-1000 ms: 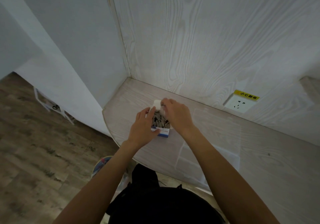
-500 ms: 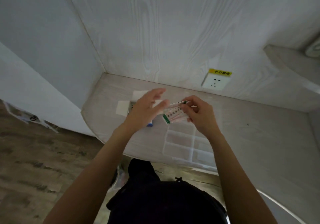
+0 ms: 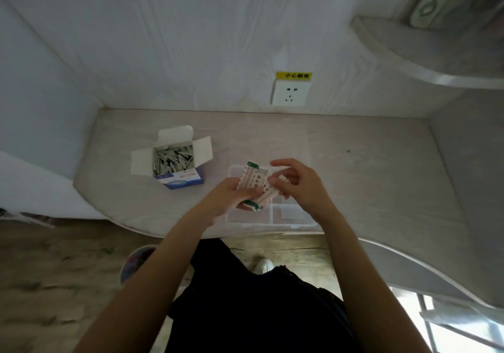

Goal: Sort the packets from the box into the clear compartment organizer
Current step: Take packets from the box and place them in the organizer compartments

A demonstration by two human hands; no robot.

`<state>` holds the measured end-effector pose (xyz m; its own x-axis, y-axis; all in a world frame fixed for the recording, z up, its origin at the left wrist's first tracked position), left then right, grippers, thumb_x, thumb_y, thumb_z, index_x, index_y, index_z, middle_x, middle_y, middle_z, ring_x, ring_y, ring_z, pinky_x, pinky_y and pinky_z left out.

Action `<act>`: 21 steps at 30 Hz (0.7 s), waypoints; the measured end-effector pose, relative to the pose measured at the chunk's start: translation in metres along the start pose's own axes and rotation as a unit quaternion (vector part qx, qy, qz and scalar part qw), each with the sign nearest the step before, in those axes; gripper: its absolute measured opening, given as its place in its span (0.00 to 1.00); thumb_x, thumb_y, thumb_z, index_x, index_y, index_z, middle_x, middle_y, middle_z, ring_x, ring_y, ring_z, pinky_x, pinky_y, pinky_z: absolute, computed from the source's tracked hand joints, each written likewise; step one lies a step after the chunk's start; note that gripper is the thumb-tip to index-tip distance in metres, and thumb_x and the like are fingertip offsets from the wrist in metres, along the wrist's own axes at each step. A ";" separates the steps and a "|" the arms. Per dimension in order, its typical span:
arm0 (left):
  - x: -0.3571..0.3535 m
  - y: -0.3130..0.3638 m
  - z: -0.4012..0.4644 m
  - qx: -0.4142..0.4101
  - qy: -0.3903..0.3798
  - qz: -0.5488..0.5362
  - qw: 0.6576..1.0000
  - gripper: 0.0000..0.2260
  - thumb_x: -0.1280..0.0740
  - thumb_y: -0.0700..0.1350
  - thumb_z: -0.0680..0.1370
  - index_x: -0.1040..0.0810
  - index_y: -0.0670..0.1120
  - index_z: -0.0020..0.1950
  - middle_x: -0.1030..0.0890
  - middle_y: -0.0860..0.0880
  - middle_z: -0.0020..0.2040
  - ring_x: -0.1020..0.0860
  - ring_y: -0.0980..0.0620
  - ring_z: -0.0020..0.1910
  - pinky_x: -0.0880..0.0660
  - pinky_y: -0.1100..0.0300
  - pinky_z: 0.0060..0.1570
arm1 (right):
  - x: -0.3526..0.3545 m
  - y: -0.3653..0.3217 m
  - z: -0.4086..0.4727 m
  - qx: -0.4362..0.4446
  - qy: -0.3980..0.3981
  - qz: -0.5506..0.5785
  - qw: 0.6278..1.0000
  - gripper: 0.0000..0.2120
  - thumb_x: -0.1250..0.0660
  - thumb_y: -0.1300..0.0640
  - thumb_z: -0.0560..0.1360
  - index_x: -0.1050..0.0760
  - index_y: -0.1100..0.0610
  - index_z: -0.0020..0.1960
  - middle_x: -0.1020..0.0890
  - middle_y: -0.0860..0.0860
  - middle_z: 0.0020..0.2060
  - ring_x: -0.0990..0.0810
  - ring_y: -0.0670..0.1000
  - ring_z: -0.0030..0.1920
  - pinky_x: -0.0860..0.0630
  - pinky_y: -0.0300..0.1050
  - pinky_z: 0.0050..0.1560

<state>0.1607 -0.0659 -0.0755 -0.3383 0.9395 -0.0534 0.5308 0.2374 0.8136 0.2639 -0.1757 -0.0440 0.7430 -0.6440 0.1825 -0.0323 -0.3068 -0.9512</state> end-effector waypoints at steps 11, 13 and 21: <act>0.042 -0.034 -0.011 -0.039 0.141 -0.081 0.986 0.07 0.38 0.39 0.79 0.24 0.39 0.55 0.18 0.47 0.45 0.18 0.57 0.35 0.22 0.65 0.37 | 0.002 0.032 0.012 -0.010 0.057 -0.159 0.986 0.06 0.34 0.65 0.75 0.21 0.58 0.50 0.18 0.52 0.42 0.21 0.38 0.29 0.27 0.28 0.32; 0.051 -0.039 -0.015 -0.032 0.149 -0.083 0.985 0.06 0.39 0.39 0.79 0.22 0.43 0.51 0.18 0.49 0.44 0.19 0.59 0.36 0.22 0.65 0.37 | -0.004 0.031 0.017 -0.003 0.060 -0.168 0.984 0.05 0.34 0.65 0.75 0.21 0.59 0.49 0.18 0.53 0.42 0.21 0.40 0.29 0.27 0.28 0.31; 0.063 -0.052 -0.021 0.032 0.173 -0.147 0.973 0.06 0.41 0.45 0.81 0.25 0.47 0.49 0.19 0.49 0.38 0.22 0.51 0.36 0.23 0.57 0.39 | -0.025 0.030 0.045 0.000 0.135 -0.307 0.942 0.07 0.37 0.57 0.78 0.21 0.56 0.50 0.18 0.51 0.46 0.21 0.50 0.46 0.31 0.37 0.43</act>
<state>0.0952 -0.0244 -0.1093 -0.7189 0.6915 -0.0706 0.4150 0.5085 0.7545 0.2744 -0.1371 -0.0881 0.4251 -0.4992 0.7550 0.3483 -0.6797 -0.6455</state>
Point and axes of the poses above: each hand's wrist, its own z-axis towards the middle knuckle, its own x-axis out of the back of the hand, y = z × x, the point moved 7 cm from there along z, towards the middle knuckle
